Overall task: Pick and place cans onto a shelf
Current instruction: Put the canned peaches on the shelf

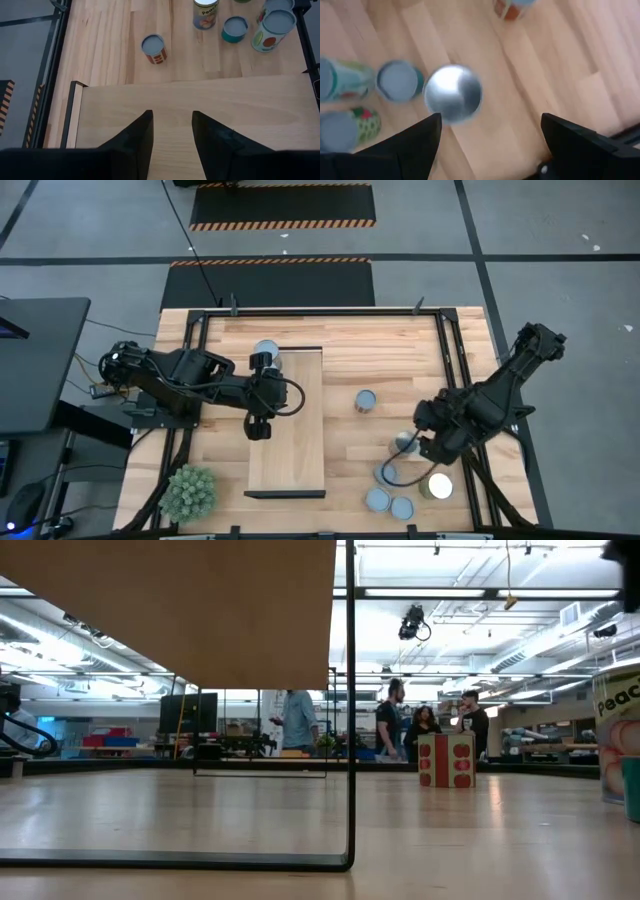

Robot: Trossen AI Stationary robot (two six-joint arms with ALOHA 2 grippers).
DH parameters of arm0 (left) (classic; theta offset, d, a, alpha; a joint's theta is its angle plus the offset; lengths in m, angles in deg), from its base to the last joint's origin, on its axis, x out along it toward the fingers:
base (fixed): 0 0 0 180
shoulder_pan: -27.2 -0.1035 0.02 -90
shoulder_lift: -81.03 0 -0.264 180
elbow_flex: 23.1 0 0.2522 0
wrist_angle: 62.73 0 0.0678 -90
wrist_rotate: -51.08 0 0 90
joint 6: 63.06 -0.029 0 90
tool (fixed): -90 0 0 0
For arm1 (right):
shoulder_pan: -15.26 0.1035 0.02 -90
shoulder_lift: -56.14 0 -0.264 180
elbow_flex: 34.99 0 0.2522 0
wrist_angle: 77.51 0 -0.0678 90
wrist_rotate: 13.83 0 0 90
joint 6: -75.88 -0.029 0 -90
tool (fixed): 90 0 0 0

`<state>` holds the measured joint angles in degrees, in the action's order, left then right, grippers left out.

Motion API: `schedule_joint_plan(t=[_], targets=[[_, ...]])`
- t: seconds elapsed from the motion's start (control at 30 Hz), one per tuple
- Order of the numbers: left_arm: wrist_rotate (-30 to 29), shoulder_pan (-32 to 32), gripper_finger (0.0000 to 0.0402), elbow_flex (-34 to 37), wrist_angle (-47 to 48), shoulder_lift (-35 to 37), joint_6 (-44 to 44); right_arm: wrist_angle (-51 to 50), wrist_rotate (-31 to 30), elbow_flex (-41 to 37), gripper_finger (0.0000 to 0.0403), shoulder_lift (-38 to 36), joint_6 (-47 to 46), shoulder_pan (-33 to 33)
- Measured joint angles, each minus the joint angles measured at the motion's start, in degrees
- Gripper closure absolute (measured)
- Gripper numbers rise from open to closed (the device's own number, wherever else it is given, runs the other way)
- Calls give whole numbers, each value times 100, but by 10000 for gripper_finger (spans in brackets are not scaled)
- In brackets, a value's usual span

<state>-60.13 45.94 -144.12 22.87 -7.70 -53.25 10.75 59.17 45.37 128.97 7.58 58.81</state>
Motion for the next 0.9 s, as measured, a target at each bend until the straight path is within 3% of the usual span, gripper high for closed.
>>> schedule_joint_plan(t=[0.37,0.9], targets=[[-15,-70,260,0,2,0,-49,400,216,-1197,54,-563,-1543,857],[4,-70,260,0,0,0,6,2494,306,-2433,54,-389,-1613,396]])
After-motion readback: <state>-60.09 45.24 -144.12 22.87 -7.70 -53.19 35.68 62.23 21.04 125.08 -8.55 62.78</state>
